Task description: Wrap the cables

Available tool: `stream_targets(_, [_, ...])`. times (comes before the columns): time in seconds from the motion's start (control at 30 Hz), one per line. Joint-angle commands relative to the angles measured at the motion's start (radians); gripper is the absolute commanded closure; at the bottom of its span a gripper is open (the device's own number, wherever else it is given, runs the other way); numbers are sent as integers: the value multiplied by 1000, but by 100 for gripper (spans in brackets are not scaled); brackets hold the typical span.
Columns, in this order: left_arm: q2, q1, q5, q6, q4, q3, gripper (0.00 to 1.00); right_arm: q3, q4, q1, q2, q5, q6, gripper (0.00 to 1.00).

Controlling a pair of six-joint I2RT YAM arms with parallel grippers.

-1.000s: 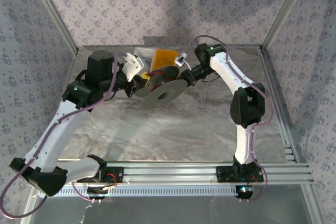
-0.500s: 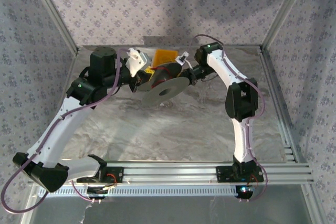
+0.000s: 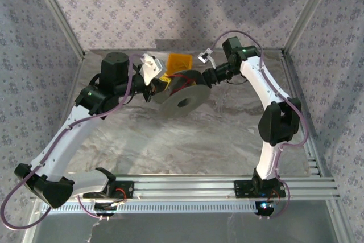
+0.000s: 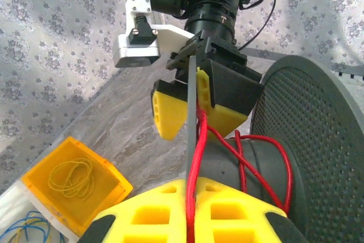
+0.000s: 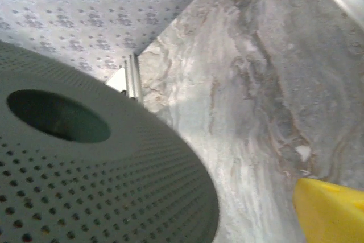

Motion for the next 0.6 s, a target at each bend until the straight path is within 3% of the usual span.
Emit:
stream_targets(0.0, [-22, -5, 10, -14, 97, 8, 100, -23, 87, -22, -40, 118, 109, 0])
stream_targets(0.17, [-30, -6, -11, -16, 92, -13, 100, -29, 130, -78, -87, 161, 182, 0])
stream_targets(0.57, [-7, -5, -78, -4, 47, -29, 100, -36, 131, -152, -179, 132, 184, 0])
